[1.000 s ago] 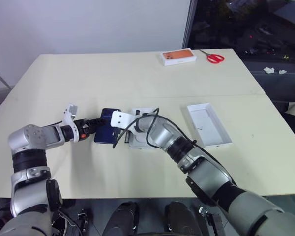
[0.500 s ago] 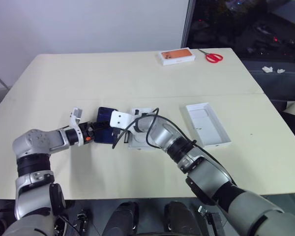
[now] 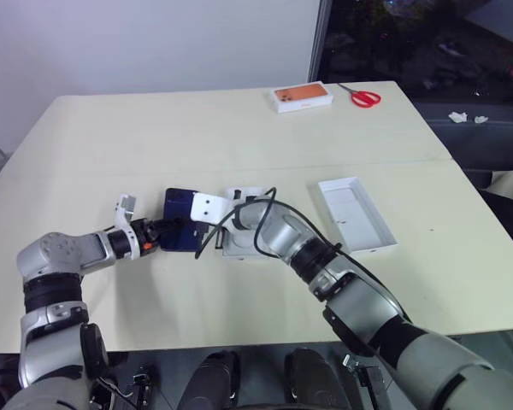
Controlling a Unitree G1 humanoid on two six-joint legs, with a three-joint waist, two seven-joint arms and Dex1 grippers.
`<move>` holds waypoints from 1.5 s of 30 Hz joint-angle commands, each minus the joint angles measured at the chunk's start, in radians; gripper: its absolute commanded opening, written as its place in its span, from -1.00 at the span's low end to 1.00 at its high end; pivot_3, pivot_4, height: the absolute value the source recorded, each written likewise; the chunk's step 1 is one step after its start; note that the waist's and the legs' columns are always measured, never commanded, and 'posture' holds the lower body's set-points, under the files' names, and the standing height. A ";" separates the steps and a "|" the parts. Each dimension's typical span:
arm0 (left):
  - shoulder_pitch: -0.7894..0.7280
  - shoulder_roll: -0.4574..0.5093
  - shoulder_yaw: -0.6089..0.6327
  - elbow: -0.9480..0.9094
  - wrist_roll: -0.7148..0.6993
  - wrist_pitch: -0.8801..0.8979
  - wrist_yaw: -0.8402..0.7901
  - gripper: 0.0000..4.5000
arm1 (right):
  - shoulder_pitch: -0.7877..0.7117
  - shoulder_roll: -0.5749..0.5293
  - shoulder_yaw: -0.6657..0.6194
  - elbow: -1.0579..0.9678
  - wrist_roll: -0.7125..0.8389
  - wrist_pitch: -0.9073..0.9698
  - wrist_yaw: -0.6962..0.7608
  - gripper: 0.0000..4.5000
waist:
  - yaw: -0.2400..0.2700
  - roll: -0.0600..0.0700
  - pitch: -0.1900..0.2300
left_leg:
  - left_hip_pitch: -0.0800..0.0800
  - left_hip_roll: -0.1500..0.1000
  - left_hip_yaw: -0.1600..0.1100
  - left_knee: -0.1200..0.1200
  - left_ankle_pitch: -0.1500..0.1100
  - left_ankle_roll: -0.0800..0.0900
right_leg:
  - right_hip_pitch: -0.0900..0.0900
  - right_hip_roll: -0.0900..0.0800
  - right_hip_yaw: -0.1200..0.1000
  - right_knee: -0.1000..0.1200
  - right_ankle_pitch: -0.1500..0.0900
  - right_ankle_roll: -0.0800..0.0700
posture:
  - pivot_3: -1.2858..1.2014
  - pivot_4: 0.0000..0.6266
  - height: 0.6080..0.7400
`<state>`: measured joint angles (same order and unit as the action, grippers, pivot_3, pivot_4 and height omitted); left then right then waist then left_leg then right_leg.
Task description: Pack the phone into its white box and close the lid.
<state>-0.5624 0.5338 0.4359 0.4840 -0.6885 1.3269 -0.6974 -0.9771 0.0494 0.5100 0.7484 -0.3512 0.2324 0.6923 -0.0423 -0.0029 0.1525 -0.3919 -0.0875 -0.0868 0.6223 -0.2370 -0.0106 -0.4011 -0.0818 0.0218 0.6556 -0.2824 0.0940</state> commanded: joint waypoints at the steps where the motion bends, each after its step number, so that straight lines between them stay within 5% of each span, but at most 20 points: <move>1: 0.023 -0.011 -0.019 0.015 0.002 0.016 0.011 -0.05 | -0.010 0.006 -0.001 -0.030 -0.001 -0.016 -0.005 -1.00 | 0.000 0.000 0.000 | 0.000 0.000 0.000 0.000 0.000 0.000 | 0.000 0.000 0.000 0.000 0.000 0.000 | 0.03 -0.52 1.00; 3: 0.024 -0.014 -0.012 0.017 -0.001 0.016 0.016 -0.29 | -0.009 0.006 0.000 -0.031 -0.001 -0.016 -0.004 -1.00 | 0.000 0.000 0.000 | 0.000 0.000 0.000 0.000 0.000 0.000 | 0.000 0.000 0.000 0.000 0.000 0.000 | 0.03 -0.52 1.00; 6: 0.028 -0.018 -0.002 0.016 -0.010 0.017 0.020 -0.93 | -0.007 0.005 0.001 -0.036 -0.001 -0.015 -0.002 -1.00 | 0.001 -0.001 0.000 | 0.000 0.000 0.000 -0.001 0.000 0.000 | 0.000 0.000 0.000 -0.001 0.000 0.000 | 0.03 -0.52 1.00; 7: 0.031 -0.019 0.000 0.014 -0.015 0.018 0.020 -0.97 | -0.006 0.005 0.001 -0.037 -0.001 -0.014 -0.002 -1.00 | -0.001 -0.001 0.000 | 0.000 0.000 0.000 0.000 0.000 0.000 | 0.000 0.000 0.000 -0.001 0.000 0.000 | 0.03 -0.52 1.00; 20: 0.061 -0.033 0.068 0.009 -0.070 0.026 0.041 -0.97 | -0.001 -0.015 -0.041 -0.091 0.040 0.009 0.023 -1.00 | -0.002 -0.001 0.000 | 0.000 0.000 0.000 -0.001 0.000 0.000 | -0.001 0.000 0.000 -0.001 0.000 0.000 | 0.03 -0.52 1.00; 31: 0.107 -0.026 0.206 -0.052 -0.210 0.001 -0.009 -0.97 | 0.099 -0.069 -0.266 -0.487 0.411 0.306 0.256 -1.00 | -0.005 -0.003 0.002 | -0.001 0.002 0.001 -0.006 0.000 -0.001 | -0.005 0.001 0.001 -0.002 0.000 0.000 | 0.03 -0.52 1.00; 35: 0.137 -0.046 0.188 -0.165 -0.245 0.028 0.007 -1.00 | 0.143 -0.140 -0.293 -0.580 0.466 0.348 0.272 -0.46 | 0.002 -0.007 0.004 | -0.002 0.002 0.001 -0.006 0.001 -0.001 | -0.004 0.001 0.001 -0.003 0.000 0.000 | 0.03 -0.52 1.00; 41: 0.062 -0.141 0.216 -0.287 -0.338 0.128 0.138 -1.00 | 0.225 -0.285 -0.301 -0.661 0.484 0.300 0.301 0.93 | 0.020 -0.012 0.008 | -0.006 0.002 0.000 -0.005 0.001 -0.001 | -0.006 0.000 0.000 -0.005 0.000 0.000 | 0.03 -0.52 1.00; 45: 0.035 -0.176 0.217 -0.341 -0.387 0.148 0.187 -1.00 | 0.269 -0.344 -0.316 -0.708 0.523 0.286 0.315 0.98 | 0.017 -0.013 0.008 | -0.016 0.002 0.001 -0.001 0.001 -0.002 | -0.012 0.000 0.000 -0.003 0.001 0.000 | 0.03 -0.52 1.00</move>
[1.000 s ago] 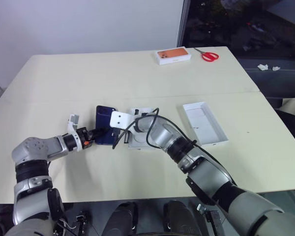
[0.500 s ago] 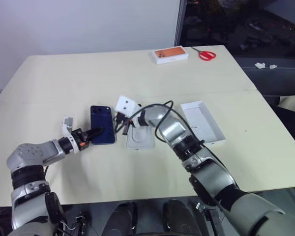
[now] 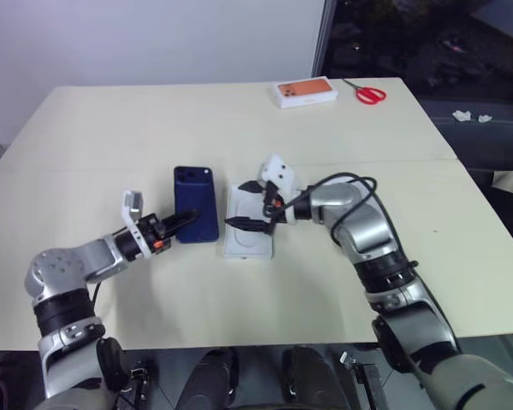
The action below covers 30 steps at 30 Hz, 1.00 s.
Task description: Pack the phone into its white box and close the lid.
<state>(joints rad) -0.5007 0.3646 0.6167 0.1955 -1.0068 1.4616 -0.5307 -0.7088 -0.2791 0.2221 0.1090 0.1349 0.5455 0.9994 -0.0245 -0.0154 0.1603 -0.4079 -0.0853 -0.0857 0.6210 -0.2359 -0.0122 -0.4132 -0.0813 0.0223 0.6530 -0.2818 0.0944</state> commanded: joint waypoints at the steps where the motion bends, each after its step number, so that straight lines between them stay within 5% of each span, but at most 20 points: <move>1: -0.034 -0.009 0.039 -0.050 -0.075 0.016 0.031 -1.00 | 0.009 -0.022 -0.029 -0.079 0.045 -0.029 0.007 0.98 | -0.001 0.000 0.000 | -0.001 0.000 0.000 0.000 0.003 -0.005 | -0.001 0.000 0.000 0.000 0.000 0.000 | 0.03 -0.52 1.00; 20: -0.019 0.076 0.019 -0.010 -0.084 -0.056 0.050 -1.00 | 0.141 -0.171 0.217 -0.182 -0.094 -0.128 0.046 0.98 | 0.009 -0.004 0.003 | -0.001 0.002 -0.001 0.004 0.003 -0.006 | 0.001 0.002 -0.002 0.001 0.000 0.000 | 0.03 -0.52 1.00; 23: -0.007 0.081 0.020 -0.016 -0.088 -0.060 0.048 -1.00 | 0.129 -0.177 0.235 -0.148 -0.130 -0.154 0.039 0.62 | 0.011 -0.004 0.003 | -0.001 0.002 -0.001 0.005 0.003 -0.006 | 0.002 0.001 -0.002 0.001 0.000 0.000 | 0.03 -0.52 1.00; 25: -0.003 0.077 0.022 -0.022 -0.094 -0.059 0.053 -1.00 | 0.126 -0.179 0.243 -0.129 -0.147 -0.164 0.041 0.17 | 0.011 -0.004 0.003 | -0.001 0.002 -0.001 0.005 0.003 -0.005 | 0.002 0.001 -0.002 0.001 0.000 0.000 | 0.03 -0.52 1.00; 30: 0.004 0.072 0.016 -0.033 -0.097 -0.060 0.057 -1.00 | 0.120 -0.170 0.245 -0.115 -0.152 -0.164 0.053 0.17 | 0.010 -0.005 0.003 | -0.001 0.002 -0.001 0.006 0.003 -0.005 | 0.002 0.001 -0.002 0.001 0.000 0.000 | 0.03 -0.52 1.00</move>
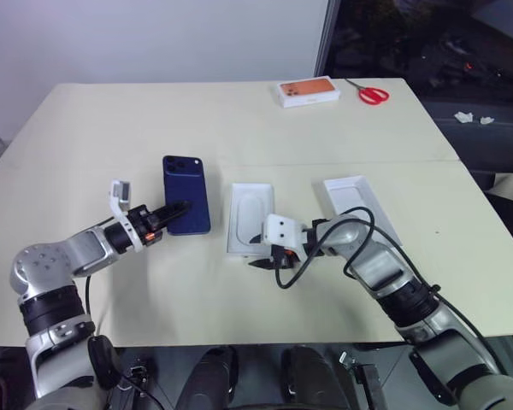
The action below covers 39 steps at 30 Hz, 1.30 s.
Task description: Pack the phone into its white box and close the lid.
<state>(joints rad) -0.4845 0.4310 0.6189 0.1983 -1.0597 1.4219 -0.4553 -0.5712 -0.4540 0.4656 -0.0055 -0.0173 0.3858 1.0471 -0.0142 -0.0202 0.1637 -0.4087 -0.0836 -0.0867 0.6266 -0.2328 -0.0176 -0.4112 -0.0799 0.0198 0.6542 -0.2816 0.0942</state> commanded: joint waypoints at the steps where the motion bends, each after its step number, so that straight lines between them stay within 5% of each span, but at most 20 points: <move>1: -0.013 0.004 0.012 -0.035 -0.043 -0.023 -0.018 -1.00 | -0.019 0.004 0.010 0.003 -0.008 -0.004 0.009 0.17 | 0.000 0.000 0.000 | 0.000 0.000 0.000 0.000 0.000 0.000 | 0.000 0.000 0.000 0.000 0.000 0.000 | 0.03 -0.52 1.00; 9: -0.019 0.004 0.004 -0.031 -0.048 -0.027 -0.015 -1.00 | -0.023 0.013 0.031 0.011 -0.024 0.002 0.022 0.17 | 0.000 0.000 0.000 | 0.000 0.000 0.000 0.000 0.000 0.000 | 0.000 0.000 0.000 0.000 0.000 0.000 | 0.03 -0.52 1.00; 12: -0.018 0.004 0.008 -0.032 -0.053 -0.023 -0.010 -1.00 | -0.030 0.019 0.035 0.021 -0.034 0.002 0.020 -0.42 | -0.001 0.000 0.000 | 0.000 0.000 0.000 0.000 0.000 0.000 | 0.000 0.000 0.000 0.000 0.000 0.000 | 0.03 -0.52 1.00; 16: -0.016 0.005 0.009 -0.035 -0.062 -0.022 0.000 -1.00 | -0.038 0.026 0.042 0.039 -0.045 0.004 0.020 -0.42 | -0.002 0.000 0.000 | 0.000 0.000 0.000 0.001 0.000 0.000 | 0.001 0.000 0.000 0.000 0.000 0.000 | 0.03 -0.52 1.00; 18: -0.014 0.004 0.008 -0.038 -0.069 -0.020 0.004 -1.00 | -0.039 0.030 0.044 0.045 -0.051 0.002 0.016 -0.74 | -0.003 -0.001 0.000 | 0.000 0.000 0.000 0.001 0.000 0.000 | 0.001 0.000 0.000 0.000 0.000 0.000 | 0.03 -0.52 1.00; 28: -0.006 0.006 0.011 -0.047 -0.098 -0.015 0.021 -1.00 | -0.034 0.051 0.044 0.026 -0.035 0.026 0.035 -0.74 | -0.004 -0.001 0.000 | 0.001 0.001 0.000 0.001 0.000 0.000 | 0.001 0.001 0.000 0.001 0.000 0.000 | 0.03 -0.52 1.00; 39: -0.028 0.050 0.012 -0.006 -0.095 -0.026 0.010 -1.00 | -0.053 0.268 0.075 0.055 -0.053 0.244 -0.112 -0.74 | -0.024 -0.001 0.000 | 0.001 0.002 0.000 0.000 0.000 -0.001 | 0.000 0.002 0.000 0.001 0.000 0.000 | 0.03 -0.52 1.00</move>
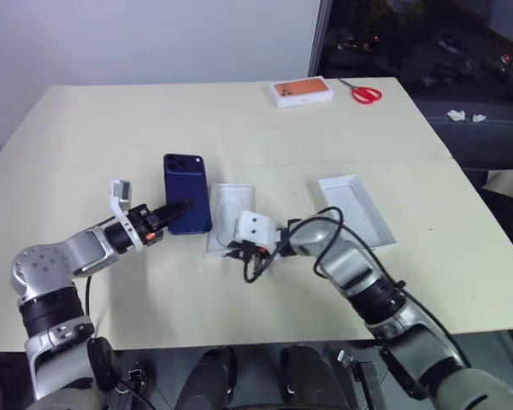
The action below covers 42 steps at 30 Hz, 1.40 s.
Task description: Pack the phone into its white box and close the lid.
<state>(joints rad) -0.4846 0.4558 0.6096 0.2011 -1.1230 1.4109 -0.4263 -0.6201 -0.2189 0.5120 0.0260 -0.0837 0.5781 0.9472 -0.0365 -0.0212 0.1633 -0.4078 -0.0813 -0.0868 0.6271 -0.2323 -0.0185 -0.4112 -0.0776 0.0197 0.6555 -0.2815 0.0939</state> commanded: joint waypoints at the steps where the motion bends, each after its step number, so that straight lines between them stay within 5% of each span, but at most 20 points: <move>1: -0.029 0.030 0.021 -0.005 -0.032 -0.016 -0.020 -1.00 | -0.002 0.036 0.030 0.018 0.017 0.056 -0.011 -0.74 | -0.003 0.000 0.000 | 0.000 0.000 0.000 0.000 0.000 0.000 | 0.000 0.000 0.000 0.000 0.000 0.000 | 0.03 -0.52 1.00; 4: -0.027 0.037 0.017 -0.004 -0.033 -0.018 -0.024 -1.00 | 0.004 0.037 0.020 0.003 0.033 0.077 -0.009 -0.61 | -0.003 0.000 0.000 | 0.000 0.000 0.000 0.000 0.000 0.000 | 0.000 0.000 0.000 0.000 0.000 0.000 | 0.03 -0.52 1.00; 9: -0.026 0.043 0.014 -0.001 -0.030 -0.020 -0.028 -1.00 | -0.009 0.011 -0.001 -0.047 0.076 0.089 0.021 0.39 | -0.002 0.000 0.000 | 0.000 0.000 0.000 0.000 -0.001 0.001 | 0.000 0.000 0.000 0.000 0.000 0.000 | 0.03 -0.52 1.00; 23: -0.041 0.066 0.002 0.029 -0.022 -0.036 -0.047 -1.00 | -0.111 0.004 -0.106 0.001 0.200 0.124 0.014 0.39 | -0.002 0.000 0.000 | 0.000 -0.001 0.000 0.000 -0.002 0.003 | -0.001 -0.001 0.000 0.000 0.000 0.000 | 0.03 -0.52 1.00; 26: -0.039 0.072 0.002 0.033 -0.021 -0.037 -0.049 -1.00 | -0.134 0.004 -0.082 0.057 0.161 0.057 -0.007 0.02 | -0.002 0.000 0.000 | -0.001 -0.001 0.000 0.000 -0.001 0.001 | -0.001 -0.001 0.000 0.000 0.000 0.000 | 0.03 -0.52 1.00; 31: -0.033 0.071 0.001 0.023 -0.023 -0.035 -0.047 -1.00 | -0.169 0.009 0.002 0.197 0.033 -0.084 -0.075 -0.98 | -0.003 0.000 0.000 | -0.001 -0.001 0.000 0.000 -0.001 0.001 | -0.001 -0.001 0.000 0.000 0.000 0.000 | 0.03 -0.52 1.00; 42: 0.001 0.063 -0.041 -0.034 -0.018 -0.053 -0.060 -1.00 | -0.190 0.017 0.056 0.282 -0.091 -0.231 -0.105 -0.98 | -0.006 0.000 0.000 | -0.001 -0.001 0.000 0.000 0.000 0.000 | -0.001 -0.001 0.001 0.001 0.000 0.000 | 0.03 -0.52 1.00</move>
<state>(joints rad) -0.4754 0.5083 0.5625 0.2180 -1.1209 1.3792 -0.4599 -0.7949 -0.2044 0.5664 0.3040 -0.1572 0.3627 0.8488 -0.0430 -0.0212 0.1635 -0.4087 -0.0825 -0.0863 0.6273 -0.2323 -0.0186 -0.4125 -0.0784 0.0204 0.6561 -0.2814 0.0939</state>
